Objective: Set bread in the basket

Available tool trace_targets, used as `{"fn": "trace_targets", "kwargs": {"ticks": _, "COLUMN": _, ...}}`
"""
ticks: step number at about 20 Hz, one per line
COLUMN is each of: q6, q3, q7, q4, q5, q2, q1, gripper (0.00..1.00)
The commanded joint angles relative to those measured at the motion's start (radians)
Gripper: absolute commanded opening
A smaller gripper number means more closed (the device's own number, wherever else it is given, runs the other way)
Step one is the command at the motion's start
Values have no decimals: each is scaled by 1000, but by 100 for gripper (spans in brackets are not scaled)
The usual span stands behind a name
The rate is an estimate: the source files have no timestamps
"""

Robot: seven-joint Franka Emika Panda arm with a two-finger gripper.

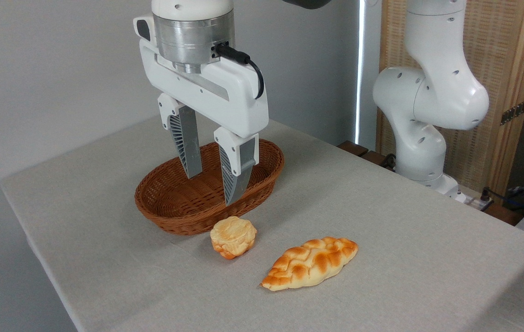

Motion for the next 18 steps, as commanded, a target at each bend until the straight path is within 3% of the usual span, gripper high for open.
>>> {"fn": "trace_targets", "kwargs": {"ticks": 1, "q6": -21, "q3": 10, "q7": 16, "q4": -2, "q5": 9, "q2": -11, "q1": -6, "gripper": 100}}
{"fn": "trace_targets", "kwargs": {"ticks": 13, "q6": -44, "q3": 7, "q7": 19, "q4": -2, "q5": 8, "q2": -11, "q1": -7, "gripper": 100}}
{"fn": "trace_targets", "kwargs": {"ticks": 18, "q6": -51, "q3": -15, "q7": 99, "q4": -25, "q5": 9, "q2": -8, "q1": -21, "gripper": 100}}
